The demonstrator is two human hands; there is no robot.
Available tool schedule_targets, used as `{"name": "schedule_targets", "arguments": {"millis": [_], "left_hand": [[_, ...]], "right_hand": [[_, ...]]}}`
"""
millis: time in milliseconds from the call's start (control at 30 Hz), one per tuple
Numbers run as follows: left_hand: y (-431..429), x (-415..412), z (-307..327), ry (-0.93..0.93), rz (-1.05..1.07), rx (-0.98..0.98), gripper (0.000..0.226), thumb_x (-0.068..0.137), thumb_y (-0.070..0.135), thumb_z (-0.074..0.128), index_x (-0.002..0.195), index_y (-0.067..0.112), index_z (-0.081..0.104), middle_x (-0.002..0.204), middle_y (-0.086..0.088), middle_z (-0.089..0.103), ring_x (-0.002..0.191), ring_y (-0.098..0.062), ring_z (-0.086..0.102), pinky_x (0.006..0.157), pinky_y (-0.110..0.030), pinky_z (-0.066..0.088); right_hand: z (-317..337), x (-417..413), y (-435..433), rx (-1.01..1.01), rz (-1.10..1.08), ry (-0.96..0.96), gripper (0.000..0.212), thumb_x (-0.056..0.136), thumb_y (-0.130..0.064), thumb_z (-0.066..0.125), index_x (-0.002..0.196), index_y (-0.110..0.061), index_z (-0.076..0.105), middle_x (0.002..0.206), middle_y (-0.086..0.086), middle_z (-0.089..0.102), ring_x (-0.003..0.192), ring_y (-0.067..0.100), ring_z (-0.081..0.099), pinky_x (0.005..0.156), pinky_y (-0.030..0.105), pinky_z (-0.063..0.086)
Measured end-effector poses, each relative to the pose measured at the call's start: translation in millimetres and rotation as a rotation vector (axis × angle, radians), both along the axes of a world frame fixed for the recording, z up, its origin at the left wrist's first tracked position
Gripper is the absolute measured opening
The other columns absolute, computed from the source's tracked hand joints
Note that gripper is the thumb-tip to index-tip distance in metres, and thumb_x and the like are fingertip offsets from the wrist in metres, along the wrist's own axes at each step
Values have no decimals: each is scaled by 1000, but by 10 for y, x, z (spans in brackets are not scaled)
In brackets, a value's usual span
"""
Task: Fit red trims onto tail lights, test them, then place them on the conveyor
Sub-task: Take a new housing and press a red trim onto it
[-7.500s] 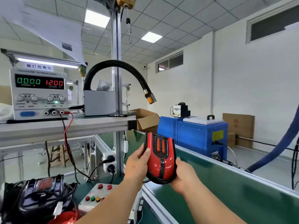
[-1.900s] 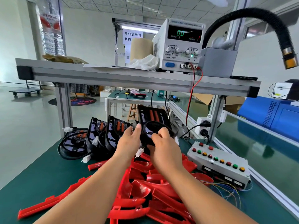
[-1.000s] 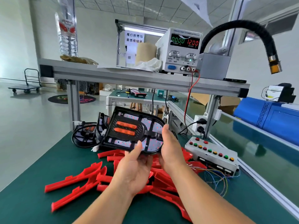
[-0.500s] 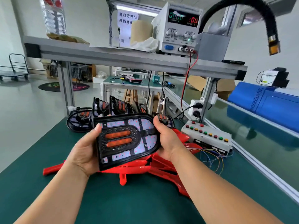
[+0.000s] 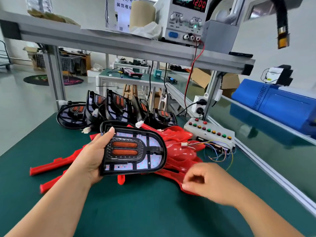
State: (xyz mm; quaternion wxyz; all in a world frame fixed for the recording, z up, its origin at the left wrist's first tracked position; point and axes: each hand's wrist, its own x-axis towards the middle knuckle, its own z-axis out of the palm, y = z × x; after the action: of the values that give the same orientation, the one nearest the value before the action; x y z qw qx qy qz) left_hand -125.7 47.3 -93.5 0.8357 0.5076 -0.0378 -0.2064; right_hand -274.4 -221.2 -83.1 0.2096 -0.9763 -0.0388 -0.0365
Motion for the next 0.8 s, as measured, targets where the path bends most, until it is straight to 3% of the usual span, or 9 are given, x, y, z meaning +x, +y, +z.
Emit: {"name": "schedule_targets", "arguments": {"millis": [100,167,267,400,533,600,667,767,800], "left_hand": [[23,12,5,-24,0,51,48,91,45,59,124,10,60,106,-23,72,87,-41,72,64,-51,58],[27,12,16,-36,17,76,46,87,46,62,118,12,61,103,-22,73,85,-41,73,64,-52,58],[40,19,19,-25,-2,111,53,84,51,62,124,16,57,104,-20,73,89,-40,72,67,-54,58],[120,47,52,58,-21,82,69,77,58,60,133,19,53,110,-18,73,92,-38,72,66,-52,59],[193,60,108,133,-68,7,68,78,66,52,111,11,73,106,-21,73,87,-38,73,59,-50,59],[196,71,123,131,-91,11,67,78,68,51,94,10,79,104,-22,73,85,-39,73,57,-49,59],[179,83,125,138,-78,36,65,80,69,52,93,11,79,102,-22,73,83,-40,73,57,-50,59],[136,76,117,135,-78,68,64,80,70,53,87,13,80,99,-22,74,80,-39,74,56,-48,59],[124,71,108,129,-74,71,63,79,70,54,89,13,80,99,-21,74,79,-39,74,57,-48,59]], "right_hand": [[-218,-147,-78,-104,72,25,46,76,-57,70,116,-35,64,112,-30,49,105,-13,45,94,6,32],[-321,-183,-94,-111,78,-59,38,84,-48,68,118,-32,61,115,-29,45,108,-14,42,95,4,28],[-358,-195,-95,-82,40,-167,15,91,-23,65,106,-25,65,104,-24,53,99,-5,49,88,14,37],[-200,-238,-195,42,-29,-306,19,91,-16,65,100,-33,66,99,-22,64,94,-1,59,81,11,41],[117,-222,-464,448,-163,-454,21,87,-23,62,96,-38,74,88,-14,71,71,3,60,66,6,42],[280,-145,-555,830,-137,-480,24,84,-25,57,95,-31,77,80,0,67,61,11,49,54,13,41],[417,20,-490,1020,-10,-444,24,86,-28,56,92,-23,79,82,0,69,60,9,47,50,15,39],[498,366,-80,802,130,-334,31,83,-54,65,97,-29,77,83,-9,69,61,5,51,54,16,39],[470,482,93,684,141,-314,25,86,-51,63,98,-33,76,84,-15,69,61,1,53,56,13,40]]}}
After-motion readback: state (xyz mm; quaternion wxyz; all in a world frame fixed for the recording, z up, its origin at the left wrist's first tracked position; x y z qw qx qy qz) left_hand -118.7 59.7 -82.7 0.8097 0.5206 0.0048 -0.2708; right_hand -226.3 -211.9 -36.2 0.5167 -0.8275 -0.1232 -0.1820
